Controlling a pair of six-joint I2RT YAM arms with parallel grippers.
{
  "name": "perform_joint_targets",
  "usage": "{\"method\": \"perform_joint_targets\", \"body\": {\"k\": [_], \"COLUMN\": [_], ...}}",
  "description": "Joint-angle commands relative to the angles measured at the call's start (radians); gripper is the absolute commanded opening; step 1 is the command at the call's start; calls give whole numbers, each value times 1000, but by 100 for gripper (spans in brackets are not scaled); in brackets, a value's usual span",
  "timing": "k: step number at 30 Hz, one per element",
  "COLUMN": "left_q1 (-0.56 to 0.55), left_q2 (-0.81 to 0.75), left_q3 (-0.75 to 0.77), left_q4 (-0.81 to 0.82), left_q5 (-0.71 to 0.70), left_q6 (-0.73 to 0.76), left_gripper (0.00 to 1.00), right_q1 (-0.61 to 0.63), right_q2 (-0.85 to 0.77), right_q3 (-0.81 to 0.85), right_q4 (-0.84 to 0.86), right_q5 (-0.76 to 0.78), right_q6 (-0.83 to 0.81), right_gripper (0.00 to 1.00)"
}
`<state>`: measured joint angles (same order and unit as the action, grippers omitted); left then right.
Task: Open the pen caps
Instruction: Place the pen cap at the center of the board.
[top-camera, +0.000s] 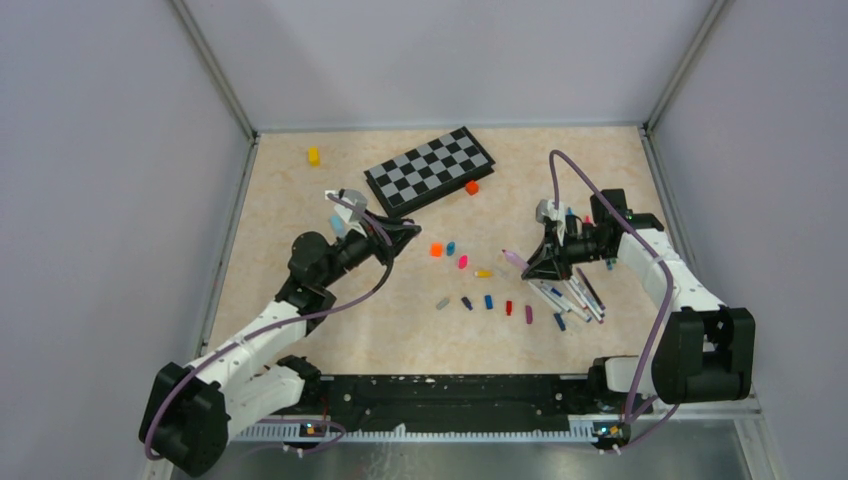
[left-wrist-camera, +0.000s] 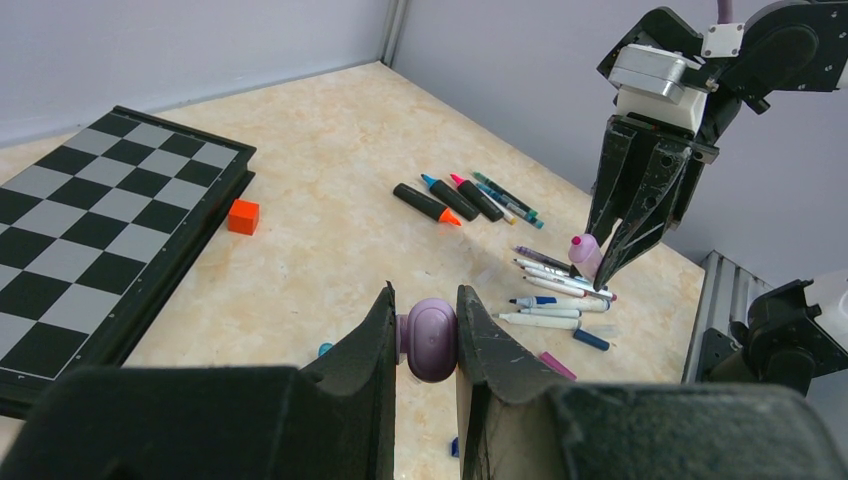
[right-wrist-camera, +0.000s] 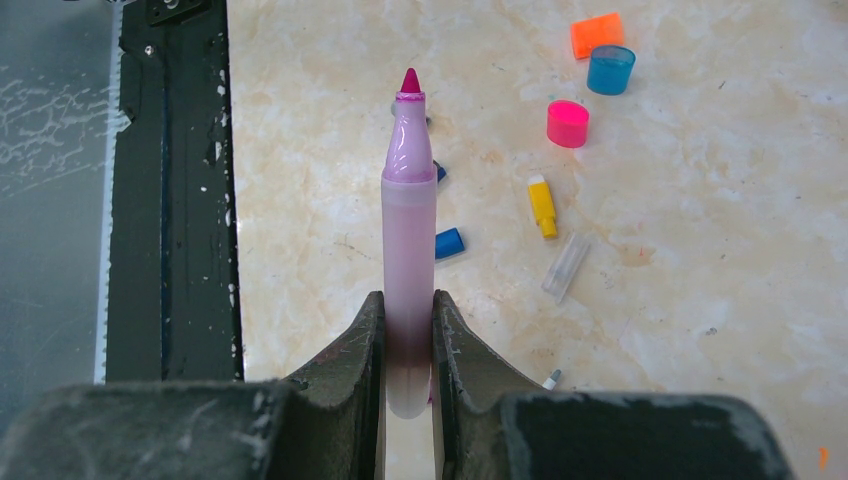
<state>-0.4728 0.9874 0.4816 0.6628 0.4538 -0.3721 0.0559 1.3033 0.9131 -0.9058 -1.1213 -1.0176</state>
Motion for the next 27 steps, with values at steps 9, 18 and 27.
{"method": "perform_joint_targets", "body": {"k": [9,18,27], "left_q1": [4,4,3], "left_q2": [-98,-149,-149], "left_q3": [-46,-95,-153], "left_q4": [-33,-76,-61], "left_q5": [-28,-31,-3], "left_q6": [0,-31,-110], "left_gripper": [0,0,0], "right_q1": [-7,-7,-4], "right_q2": [12,18,23], "right_q3": [20,15,-3], "right_q4": [13,29,111], "right_q5": [-12,2,29], "right_q6": [-13,-5,92], "right_gripper": [0,0,0]}}
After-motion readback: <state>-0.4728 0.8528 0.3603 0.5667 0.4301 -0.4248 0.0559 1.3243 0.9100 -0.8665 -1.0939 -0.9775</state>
